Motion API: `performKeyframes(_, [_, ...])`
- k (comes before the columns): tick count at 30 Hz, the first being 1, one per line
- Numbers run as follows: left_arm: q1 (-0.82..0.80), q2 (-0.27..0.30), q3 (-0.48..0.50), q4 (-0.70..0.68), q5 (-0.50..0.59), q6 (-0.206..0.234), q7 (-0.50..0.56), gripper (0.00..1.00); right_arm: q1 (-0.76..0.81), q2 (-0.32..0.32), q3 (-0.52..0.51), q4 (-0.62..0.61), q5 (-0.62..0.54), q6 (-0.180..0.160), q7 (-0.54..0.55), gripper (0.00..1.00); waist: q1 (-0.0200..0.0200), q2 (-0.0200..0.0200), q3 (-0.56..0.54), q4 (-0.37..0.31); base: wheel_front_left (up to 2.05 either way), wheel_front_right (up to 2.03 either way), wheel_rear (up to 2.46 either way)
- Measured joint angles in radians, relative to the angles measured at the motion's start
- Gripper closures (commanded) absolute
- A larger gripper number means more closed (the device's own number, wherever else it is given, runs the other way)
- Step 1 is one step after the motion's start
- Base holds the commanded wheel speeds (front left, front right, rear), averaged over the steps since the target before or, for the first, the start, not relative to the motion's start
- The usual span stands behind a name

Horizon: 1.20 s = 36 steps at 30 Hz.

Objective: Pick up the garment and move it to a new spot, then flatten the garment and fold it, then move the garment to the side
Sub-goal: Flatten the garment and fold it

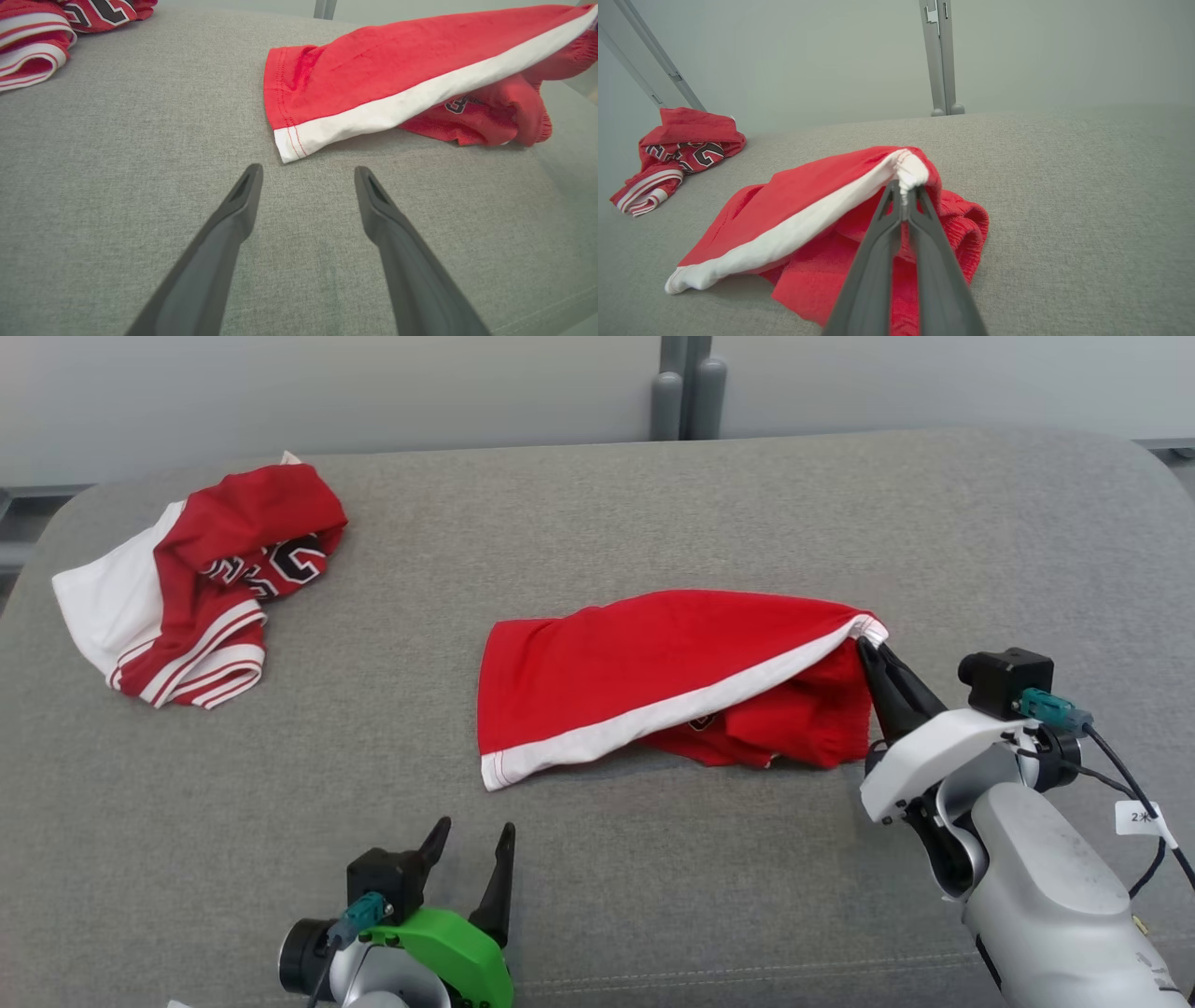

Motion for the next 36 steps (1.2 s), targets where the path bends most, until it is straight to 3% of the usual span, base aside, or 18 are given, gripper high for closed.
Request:
performKeyframes(12, [-0.076, 0.008, -0.030, 0.135, 0.018, -0.036, 0.063, 0.00, 0.037, -0.015, 0.024, -0.050, 0.017, 0.000, 0.000, 1.00, 0.0000, 0.0001, -0.003, -0.117, 0.00, 0.00, 0.00])
performKeyframes(29, [-0.176, 0.001, -0.018, 0.258, -0.030, -0.062, 0.080, 0.00, 0.037, -0.034, 0.048, -0.105, 0.032, 0.001, 0.000, 1.00, 0.0000, 0.0000, 0.073, -0.179, 0.00, 0.00, 0.00])
performKeyframes(34, [-0.201, 0.001, -0.037, 0.275, -0.046, -0.087, 0.071, 0.00, 0.037, -0.037, 0.042, -0.113, 0.041, 0.001, 0.000, 1.00, 0.0000, 0.0001, 0.083, -0.184, 0.00, 0.00, 0.00])
performKeyframes(35, [-0.202, 0.001, -0.040, 0.276, -0.048, -0.088, 0.071, 0.01, 0.037, -0.038, 0.042, -0.114, 0.041, 0.001, 0.000, 1.00, 0.0000, 0.0001, 0.085, -0.184, 0.00, 0.00, 0.00])
performKeyframes(36, [-0.205, 0.001, -0.044, 0.276, -0.054, -0.089, 0.071, 0.09, 0.037, -0.039, 0.042, -0.116, 0.042, 0.001, 0.000, 1.00, 0.0000, 0.0000, 0.087, -0.185, 0.00, 0.00, 0.00])
